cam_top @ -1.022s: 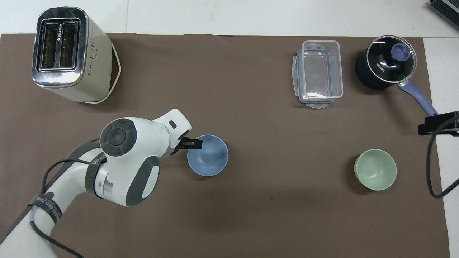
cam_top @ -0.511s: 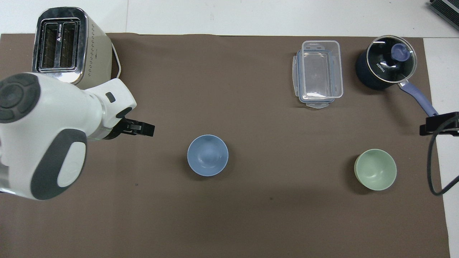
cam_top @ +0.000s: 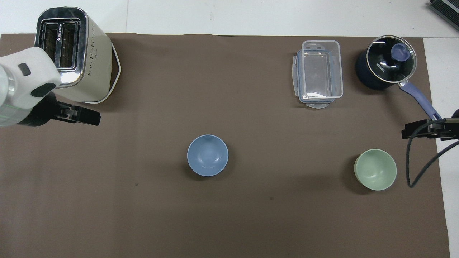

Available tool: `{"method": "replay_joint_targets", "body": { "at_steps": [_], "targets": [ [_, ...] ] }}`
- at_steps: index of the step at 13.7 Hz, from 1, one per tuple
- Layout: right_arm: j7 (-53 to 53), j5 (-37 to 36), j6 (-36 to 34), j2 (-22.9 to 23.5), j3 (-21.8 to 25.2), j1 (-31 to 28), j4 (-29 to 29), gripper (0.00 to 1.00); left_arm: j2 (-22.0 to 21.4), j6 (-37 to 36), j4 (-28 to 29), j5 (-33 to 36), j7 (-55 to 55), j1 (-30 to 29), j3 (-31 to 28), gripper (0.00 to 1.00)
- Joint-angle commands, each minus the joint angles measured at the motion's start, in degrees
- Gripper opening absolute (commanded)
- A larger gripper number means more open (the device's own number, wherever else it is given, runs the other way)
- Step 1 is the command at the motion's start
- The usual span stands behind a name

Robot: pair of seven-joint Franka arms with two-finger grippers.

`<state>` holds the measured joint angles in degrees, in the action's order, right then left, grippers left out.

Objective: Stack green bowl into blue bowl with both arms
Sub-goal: 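Lower the right gripper onto the rim of the green bowl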

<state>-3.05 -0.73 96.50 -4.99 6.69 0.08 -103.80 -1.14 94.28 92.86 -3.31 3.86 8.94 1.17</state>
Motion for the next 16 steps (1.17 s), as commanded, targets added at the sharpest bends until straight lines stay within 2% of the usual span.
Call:
{"method": "replay_joint_targets", "body": {
  "at_steps": [1, 5, 9, 11, 15, 16],
  "targets": [
    [-5.4, 0.4, 7.4, -1.3, -0.2, -2.4, -8.7, 1.0, 1.8, -3.7, -4.3, 1.1, 1.9, -1.6, 0.6, 1.0],
    [-13.0, 0.4, 19.7, -0.3, -0.1, -6.6, -19.3, 1.0, 3.2, -6.8, -7.8, 3.5, 1.9, -2.9, 0.6, 1.0],
    [-17.8, 0.5, 27.4, -0.3, -0.1, -9.8, -27.6, 1.0, 2.1, -7.2, -6.6, 3.4, 1.9, -2.4, 0.6, 1.0],
    [-20.1, 0.5, 35.9, 0.0, -0.1, -11.6, -33.8, 1.0, 1.3, -7.3, -5.2, 3.4, 1.9, -2.4, 0.6, 1.0],
    [-20.8, 0.5, 36.5, -0.1, -0.1, -12.7, -36.5, 1.0, 1.0, -6.7, -5.0, 3.4, 1.9, -2.8, 0.6, 1.0],
    [-20.7, 0.5, 36.3, -0.1, -0.1, -12.6, -36.5, 0.86, 1.0, -6.7, -5.1, 3.4, 1.9, -2.8, 0.6, 1.0]
  ]
}}
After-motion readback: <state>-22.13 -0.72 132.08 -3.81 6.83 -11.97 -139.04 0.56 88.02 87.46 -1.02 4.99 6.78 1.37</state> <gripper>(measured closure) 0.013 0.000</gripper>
